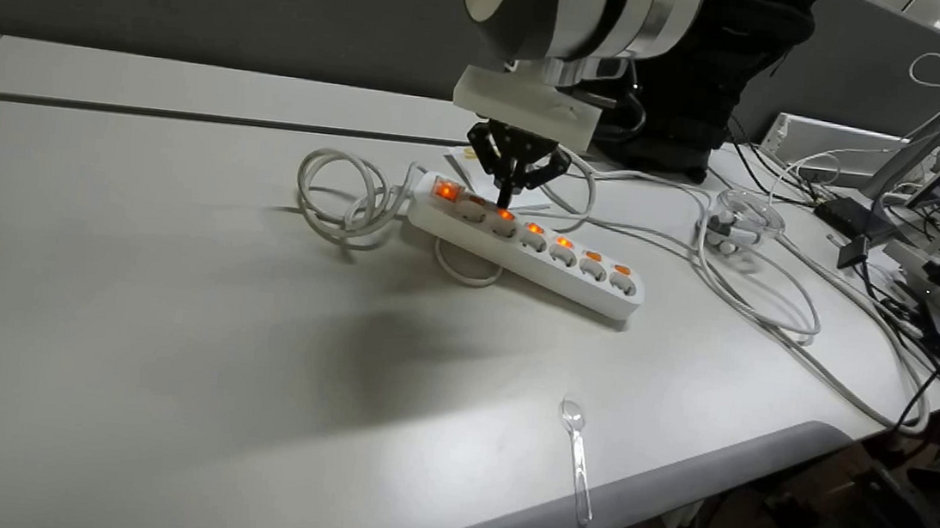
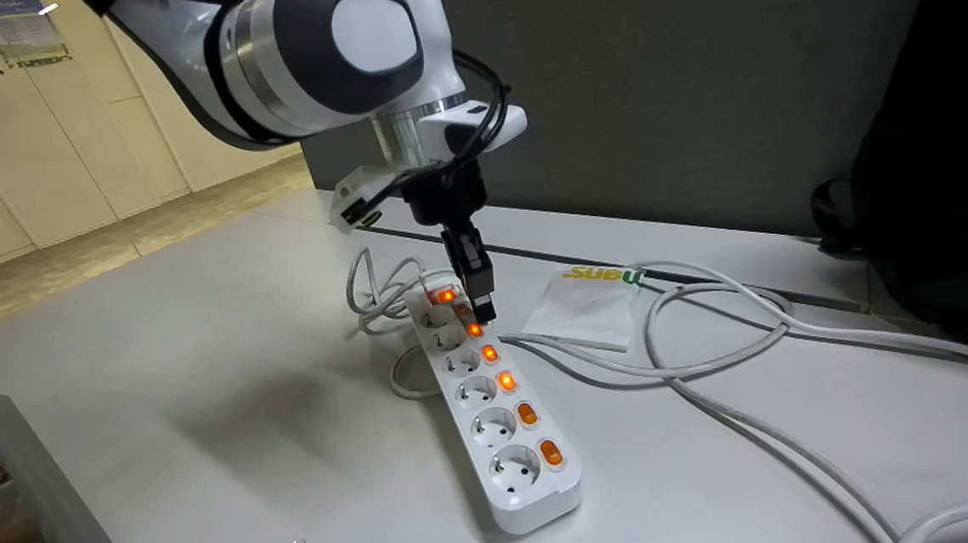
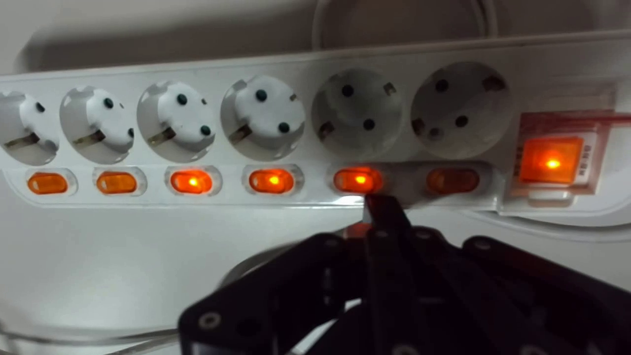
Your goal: Turn off the third switch from the left
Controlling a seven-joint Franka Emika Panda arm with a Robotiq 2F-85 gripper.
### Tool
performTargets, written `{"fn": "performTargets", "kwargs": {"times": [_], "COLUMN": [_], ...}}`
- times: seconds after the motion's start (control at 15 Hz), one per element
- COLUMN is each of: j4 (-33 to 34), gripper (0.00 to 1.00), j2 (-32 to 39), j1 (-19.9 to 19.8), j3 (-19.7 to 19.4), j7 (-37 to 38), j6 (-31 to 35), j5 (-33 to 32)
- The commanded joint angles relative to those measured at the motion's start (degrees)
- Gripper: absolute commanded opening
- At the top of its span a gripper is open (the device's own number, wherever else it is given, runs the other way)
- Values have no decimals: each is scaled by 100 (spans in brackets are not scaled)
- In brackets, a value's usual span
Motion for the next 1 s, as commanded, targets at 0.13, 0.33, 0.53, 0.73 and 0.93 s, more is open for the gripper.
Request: {"fn": "performTargets", "kwargs": {"times": [0.13,0.33,0.53,0.73,0.93], "j4": [-214,-288,-388,-448,-305], "gripper": [0,0,0,0,1], "j2": [-368,-482,-637,-780,-600], "j1": [-135,-132,-126,-219,-245], "j3": [218,227,185,212,242], "j7": [-49,5,80,36,44], "j6": [-212,-327,-467,-580,-499], "j5": [35,11,-37,-29,-71]}}
